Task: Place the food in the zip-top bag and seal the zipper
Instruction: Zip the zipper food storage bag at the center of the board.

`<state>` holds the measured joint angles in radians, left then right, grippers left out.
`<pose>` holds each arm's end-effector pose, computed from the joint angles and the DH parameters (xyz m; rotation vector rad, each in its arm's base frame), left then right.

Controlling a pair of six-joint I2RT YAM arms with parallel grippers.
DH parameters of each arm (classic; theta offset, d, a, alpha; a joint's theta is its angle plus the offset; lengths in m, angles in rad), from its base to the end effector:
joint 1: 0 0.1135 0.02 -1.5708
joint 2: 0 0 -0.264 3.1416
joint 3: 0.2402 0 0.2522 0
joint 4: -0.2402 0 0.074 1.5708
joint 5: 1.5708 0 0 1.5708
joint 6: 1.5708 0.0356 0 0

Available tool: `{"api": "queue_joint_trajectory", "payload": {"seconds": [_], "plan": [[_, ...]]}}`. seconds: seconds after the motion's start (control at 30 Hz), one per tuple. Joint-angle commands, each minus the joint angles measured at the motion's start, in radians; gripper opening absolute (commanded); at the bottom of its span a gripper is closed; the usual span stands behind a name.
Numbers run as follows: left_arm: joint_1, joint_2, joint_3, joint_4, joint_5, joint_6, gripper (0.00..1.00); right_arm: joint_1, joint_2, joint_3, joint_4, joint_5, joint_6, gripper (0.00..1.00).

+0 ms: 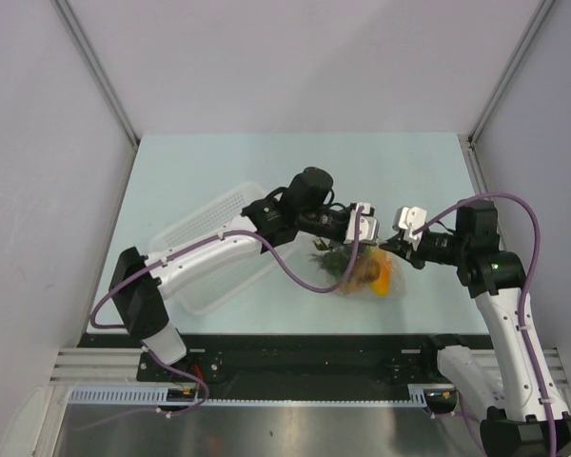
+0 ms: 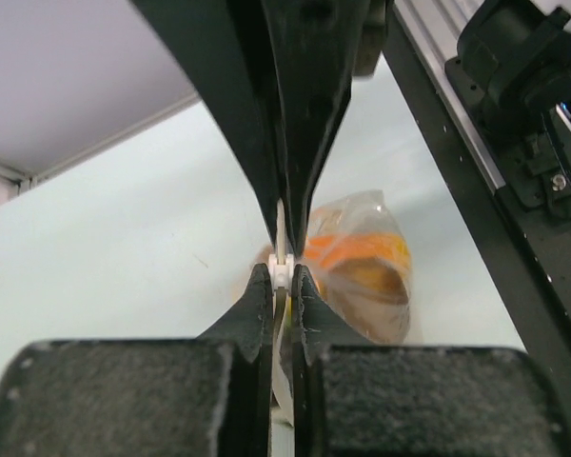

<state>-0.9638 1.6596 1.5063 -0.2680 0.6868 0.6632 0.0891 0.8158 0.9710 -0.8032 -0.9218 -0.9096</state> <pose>0.2024 -0.3310 0.3568 1.7203 1.0073 -0.8749 0.1449 0.0414 0.3453 -1.3349 1.4579 0.4933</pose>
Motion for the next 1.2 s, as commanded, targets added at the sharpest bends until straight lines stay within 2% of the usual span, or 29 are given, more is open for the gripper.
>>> {"api": "queue_joint_trajectory", "payload": {"seconds": [0.0, 0.23, 0.57, 1.17], "plan": [[0.068, -0.06, -0.083, -0.076, -0.036, 0.024, 0.0, -0.022, -0.03, 0.038, 0.016, -0.029, 0.003, 0.0], [0.117, -0.115, -0.169, -0.097, -0.062, 0.039, 0.0, -0.081, -0.026, 0.046, 0.002, -0.058, -0.026, 0.0], [0.218, -0.184, -0.265, -0.154, -0.086, 0.078, 0.03, -0.239, -0.014, 0.048, -0.031, -0.091, -0.089, 0.0], [0.335, -0.261, -0.322, -0.241, -0.11, 0.162, 0.01, -0.419, 0.042, 0.054, -0.034, -0.111, -0.153, 0.0]]}}
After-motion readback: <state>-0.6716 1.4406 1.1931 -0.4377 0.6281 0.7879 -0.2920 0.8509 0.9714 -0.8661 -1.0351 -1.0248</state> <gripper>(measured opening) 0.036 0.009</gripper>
